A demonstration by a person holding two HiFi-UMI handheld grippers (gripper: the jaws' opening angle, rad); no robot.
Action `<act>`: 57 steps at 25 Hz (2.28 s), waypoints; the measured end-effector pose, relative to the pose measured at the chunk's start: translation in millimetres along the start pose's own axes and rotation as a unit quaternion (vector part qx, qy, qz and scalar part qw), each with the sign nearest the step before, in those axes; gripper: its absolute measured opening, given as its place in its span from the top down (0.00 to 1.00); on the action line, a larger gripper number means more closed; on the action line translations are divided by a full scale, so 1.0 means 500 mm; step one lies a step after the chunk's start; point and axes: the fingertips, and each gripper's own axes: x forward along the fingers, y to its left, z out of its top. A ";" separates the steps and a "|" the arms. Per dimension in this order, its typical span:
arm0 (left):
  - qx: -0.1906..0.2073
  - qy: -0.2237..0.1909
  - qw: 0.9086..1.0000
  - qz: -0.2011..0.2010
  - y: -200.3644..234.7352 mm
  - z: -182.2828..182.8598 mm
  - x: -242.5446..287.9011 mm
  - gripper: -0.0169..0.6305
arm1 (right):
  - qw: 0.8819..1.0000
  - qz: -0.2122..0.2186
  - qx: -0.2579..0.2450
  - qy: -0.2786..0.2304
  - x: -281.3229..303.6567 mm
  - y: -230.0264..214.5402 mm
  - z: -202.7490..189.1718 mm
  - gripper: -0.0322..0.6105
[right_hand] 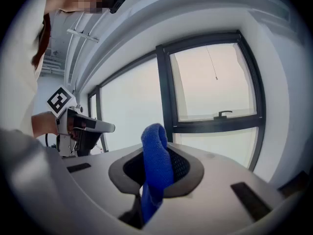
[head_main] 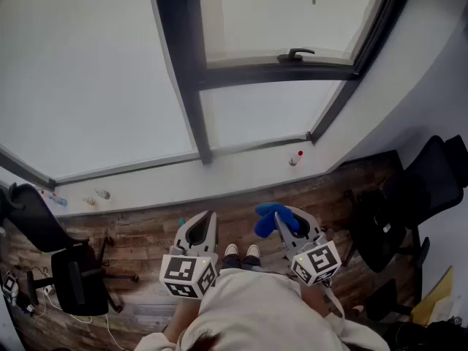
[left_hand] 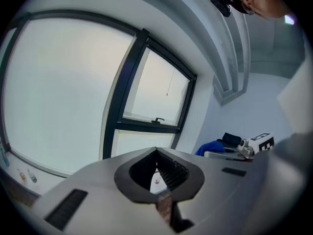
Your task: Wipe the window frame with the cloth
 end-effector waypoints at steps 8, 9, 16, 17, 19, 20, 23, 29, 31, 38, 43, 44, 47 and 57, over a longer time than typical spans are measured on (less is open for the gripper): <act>0.012 0.002 1.000 -0.027 -0.073 -0.001 0.040 0.97 | 1.000 -0.003 0.004 -0.012 -0.027 -0.044 0.002 0.88; 0.015 0.002 0.999 -0.029 -0.077 0.001 0.045 0.97 | 1.000 -0.005 0.005 -0.013 -0.029 -0.050 0.003 0.88; 0.025 0.007 0.999 -0.030 -0.105 0.006 0.081 0.97 | 0.999 0.001 0.038 -0.031 -0.041 -0.095 0.004 0.88; 0.025 0.007 0.999 -0.030 -0.110 0.005 0.088 0.97 | 0.998 0.005 0.043 -0.035 -0.041 -0.102 0.004 0.88; 0.026 0.008 0.999 -0.028 -0.118 0.003 0.101 0.97 | 0.998 0.013 0.046 -0.040 -0.038 -0.114 0.004 0.88; 0.026 0.009 0.999 -0.027 -0.122 0.001 0.106 0.97 | 0.998 0.018 0.045 -0.039 -0.037 -0.120 0.002 0.88; 0.021 0.009 1.000 -0.018 -0.128 -0.009 0.117 0.97 | 0.998 0.030 0.046 -0.029 -0.031 -0.136 -0.013 0.88; 0.002 0.004 1.000 0.022 -0.077 -0.012 0.146 0.97 | 0.997 0.047 0.062 -0.023 0.022 -0.170 -0.026 0.88; -0.003 0.002 1.000 0.027 -0.054 -0.002 0.164 0.97 | 0.996 0.052 0.065 -0.023 0.051 -0.181 -0.020 0.88; -0.003 0.001 1.000 0.021 0.048 0.077 0.260 0.97 | 0.994 0.054 0.090 -0.029 0.201 -0.229 0.040 0.88; 0.006 0.007 1.000 -0.017 0.094 0.135 0.335 0.97 | 0.995 0.062 0.074 -0.035 0.296 -0.223 0.094 0.88; 0.008 0.007 1.000 -0.025 0.100 0.143 0.352 0.97 | 0.995 0.064 0.072 -0.034 0.312 -0.222 0.098 0.88; 0.011 0.008 0.999 -0.042 0.113 0.162 0.399 0.97 | 0.995 0.058 0.071 -0.027 0.349 -0.233 0.100 0.88; -0.011 0.021 1.000 -0.003 0.161 0.177 0.486 0.97 | 0.995 0.065 0.074 0.000 0.442 -0.319 0.102 0.88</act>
